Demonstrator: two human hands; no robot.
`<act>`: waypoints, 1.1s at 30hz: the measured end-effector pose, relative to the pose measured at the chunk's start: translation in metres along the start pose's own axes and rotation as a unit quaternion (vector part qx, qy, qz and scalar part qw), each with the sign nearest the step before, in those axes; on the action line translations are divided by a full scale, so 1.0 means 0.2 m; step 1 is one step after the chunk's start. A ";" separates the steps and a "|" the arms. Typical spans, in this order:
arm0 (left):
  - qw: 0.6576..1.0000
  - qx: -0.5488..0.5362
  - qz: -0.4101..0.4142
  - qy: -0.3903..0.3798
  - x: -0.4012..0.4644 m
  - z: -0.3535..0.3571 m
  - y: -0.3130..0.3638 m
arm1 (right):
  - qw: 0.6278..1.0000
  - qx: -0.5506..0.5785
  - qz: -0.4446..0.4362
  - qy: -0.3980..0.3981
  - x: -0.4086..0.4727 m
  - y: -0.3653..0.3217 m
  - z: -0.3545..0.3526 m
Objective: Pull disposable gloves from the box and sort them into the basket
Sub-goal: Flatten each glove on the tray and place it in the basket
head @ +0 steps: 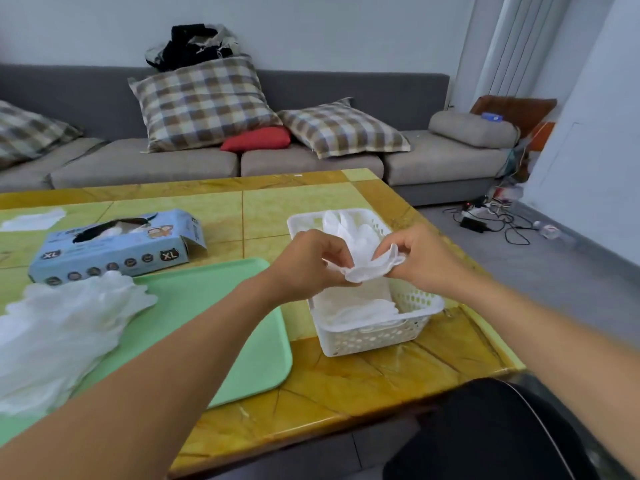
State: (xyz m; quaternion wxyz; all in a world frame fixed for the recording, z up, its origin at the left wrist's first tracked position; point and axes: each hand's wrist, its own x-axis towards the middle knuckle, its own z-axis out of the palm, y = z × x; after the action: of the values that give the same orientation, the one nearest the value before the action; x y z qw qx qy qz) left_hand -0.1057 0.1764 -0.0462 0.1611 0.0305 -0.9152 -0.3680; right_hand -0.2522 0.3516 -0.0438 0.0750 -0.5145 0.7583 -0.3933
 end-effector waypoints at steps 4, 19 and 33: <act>0.982 0.149 0.028 -0.112 -0.03 0.04 0.05 | 0.985 -0.139 -0.035 -0.095 -0.07 -0.03 -0.03; 0.873 0.461 -0.066 -0.143 0.06 -0.02 0.19 | 0.869 -0.302 0.094 -0.382 0.22 -0.28 0.04; 0.869 0.430 -0.104 -0.221 0.10 -0.04 0.01 | 0.843 -0.330 0.140 -0.401 0.31 -0.18 0.23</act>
State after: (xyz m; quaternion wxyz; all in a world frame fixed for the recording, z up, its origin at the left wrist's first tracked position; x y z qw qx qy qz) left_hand -0.1226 0.1691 -0.0349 -0.1138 0.1100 -0.9861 0.0499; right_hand -0.2306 0.2692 -0.0333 0.2527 -0.5101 0.8110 0.1351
